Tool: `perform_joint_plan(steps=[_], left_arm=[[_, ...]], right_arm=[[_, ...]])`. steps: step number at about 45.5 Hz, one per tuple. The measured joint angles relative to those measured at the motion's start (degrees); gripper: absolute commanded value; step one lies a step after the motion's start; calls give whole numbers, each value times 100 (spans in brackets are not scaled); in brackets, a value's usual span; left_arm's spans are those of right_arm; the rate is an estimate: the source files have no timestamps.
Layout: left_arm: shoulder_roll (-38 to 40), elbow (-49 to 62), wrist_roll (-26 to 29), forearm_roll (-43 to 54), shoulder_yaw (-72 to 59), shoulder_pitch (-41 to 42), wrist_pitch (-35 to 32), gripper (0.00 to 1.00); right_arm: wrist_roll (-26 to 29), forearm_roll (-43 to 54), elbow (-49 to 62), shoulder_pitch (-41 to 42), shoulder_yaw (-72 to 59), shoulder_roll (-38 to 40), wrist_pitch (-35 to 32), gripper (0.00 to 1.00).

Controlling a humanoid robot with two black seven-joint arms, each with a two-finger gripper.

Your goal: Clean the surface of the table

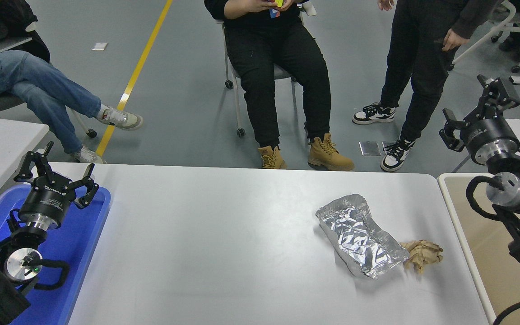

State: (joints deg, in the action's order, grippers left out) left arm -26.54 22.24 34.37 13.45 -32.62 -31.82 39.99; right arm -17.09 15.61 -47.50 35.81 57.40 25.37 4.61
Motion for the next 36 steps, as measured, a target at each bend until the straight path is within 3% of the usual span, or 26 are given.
perform_joint_plan(steps=[36], left_arm=[[-1,0,0,0,2,0,0,100]], right_arm=[[-150,6,38,-252,-93,44,-26,98]])
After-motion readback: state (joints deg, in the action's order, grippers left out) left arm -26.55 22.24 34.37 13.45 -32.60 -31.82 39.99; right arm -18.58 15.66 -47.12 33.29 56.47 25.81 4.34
